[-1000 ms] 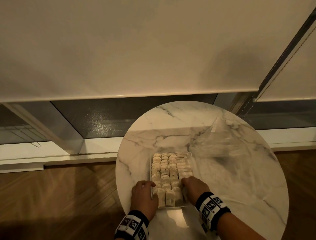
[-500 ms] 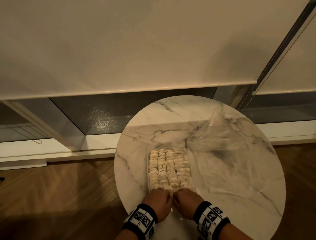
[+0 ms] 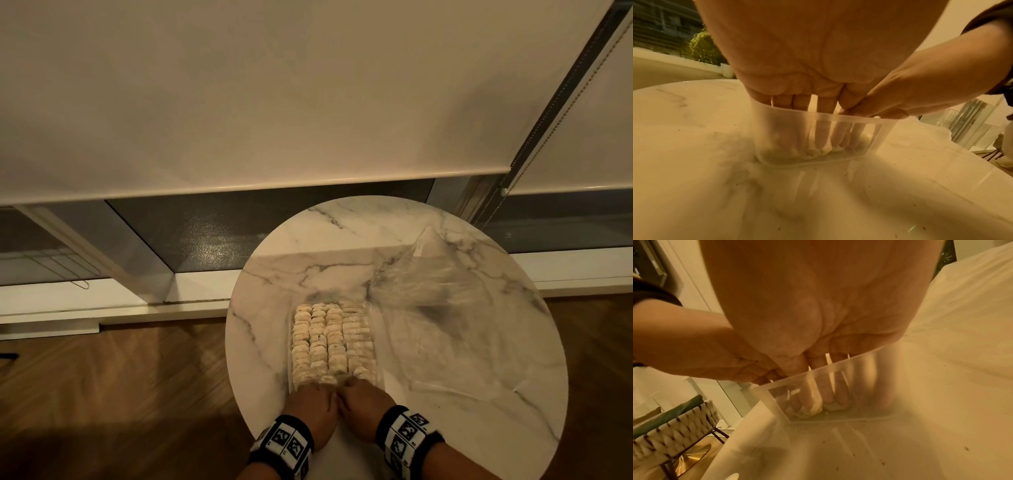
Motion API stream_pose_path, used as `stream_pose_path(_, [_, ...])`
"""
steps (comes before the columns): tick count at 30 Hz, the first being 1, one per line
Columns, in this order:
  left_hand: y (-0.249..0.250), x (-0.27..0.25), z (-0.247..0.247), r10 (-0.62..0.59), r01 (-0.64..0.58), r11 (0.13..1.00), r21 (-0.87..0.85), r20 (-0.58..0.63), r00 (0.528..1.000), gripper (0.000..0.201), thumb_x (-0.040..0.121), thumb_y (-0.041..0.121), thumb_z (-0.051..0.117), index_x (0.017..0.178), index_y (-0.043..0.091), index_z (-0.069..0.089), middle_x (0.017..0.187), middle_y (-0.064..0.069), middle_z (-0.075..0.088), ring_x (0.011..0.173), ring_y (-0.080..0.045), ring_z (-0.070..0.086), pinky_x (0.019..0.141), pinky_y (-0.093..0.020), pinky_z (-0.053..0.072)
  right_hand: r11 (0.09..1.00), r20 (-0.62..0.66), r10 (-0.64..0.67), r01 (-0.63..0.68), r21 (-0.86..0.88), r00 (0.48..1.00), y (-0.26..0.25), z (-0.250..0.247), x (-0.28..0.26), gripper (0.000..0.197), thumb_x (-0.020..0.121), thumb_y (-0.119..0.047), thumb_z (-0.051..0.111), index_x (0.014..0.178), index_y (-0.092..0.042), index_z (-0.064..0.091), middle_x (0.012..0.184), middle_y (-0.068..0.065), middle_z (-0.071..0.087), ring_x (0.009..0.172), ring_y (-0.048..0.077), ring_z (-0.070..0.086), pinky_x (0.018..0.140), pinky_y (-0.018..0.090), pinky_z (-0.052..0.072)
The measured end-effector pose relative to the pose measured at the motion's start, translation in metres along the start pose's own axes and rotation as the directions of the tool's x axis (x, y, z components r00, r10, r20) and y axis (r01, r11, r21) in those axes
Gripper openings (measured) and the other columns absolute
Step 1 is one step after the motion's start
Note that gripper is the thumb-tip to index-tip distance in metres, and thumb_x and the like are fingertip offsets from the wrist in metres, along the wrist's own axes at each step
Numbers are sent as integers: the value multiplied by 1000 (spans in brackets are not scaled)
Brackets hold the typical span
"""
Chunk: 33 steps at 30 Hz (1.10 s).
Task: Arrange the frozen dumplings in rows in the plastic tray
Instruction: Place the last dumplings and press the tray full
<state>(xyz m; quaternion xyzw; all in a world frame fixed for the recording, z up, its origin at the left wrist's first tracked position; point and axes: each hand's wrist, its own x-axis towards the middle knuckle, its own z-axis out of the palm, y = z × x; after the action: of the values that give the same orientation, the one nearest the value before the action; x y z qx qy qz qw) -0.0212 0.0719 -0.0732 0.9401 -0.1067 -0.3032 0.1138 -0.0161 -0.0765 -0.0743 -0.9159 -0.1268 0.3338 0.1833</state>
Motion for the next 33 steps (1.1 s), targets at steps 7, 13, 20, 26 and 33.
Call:
stream_pose_path(7, [5,-3,-2,-15,17,1000,15,-82,997,46,101,48,26,125,24,58,125,-7,57,113,-27,56,93,-36,45,944,-99,16,-47,-326,995,-1,-10,-9,42,99,-34,32,118,-15,64,121,13,63,110,32,58,97,41,38])
stream_pose_path(13, [13,-9,5,4,3,997,78,-79,997,50,100,51,26,128,21,55,125,-6,61,111,-28,58,92,-38,43,837,-62,55,-80,-541,997,-4,-22,-14,38,96,-34,32,111,-20,64,113,8,66,106,28,59,105,53,23])
stream_pose_path(20, [5,-13,5,31,-22,997,74,-123,992,46,100,49,28,124,23,57,121,-5,63,107,-28,59,92,-38,43,874,-26,112,-111,-472,993,-15,-23,-20,40,98,-36,28,116,-30,63,116,5,62,111,29,56,105,61,15])
stream_pose_path(26, [-7,-27,-17,58,-19,983,183,-206,977,49,100,42,29,139,21,50,137,-7,55,128,-27,46,116,-48,18,904,-58,166,-175,-391,984,-21,-18,-24,52,102,-44,15,115,-28,63,117,2,64,115,27,54,108,65,8])
stream_pose_path(33, [-24,-30,-21,69,-34,977,211,-162,984,58,99,46,24,153,24,27,144,-4,51,131,-24,45,119,-57,-2,917,-90,189,-208,-340,978,-23,-5,-19,52,101,-47,12,116,-36,60,111,-6,65,112,21,57,105,65,9])
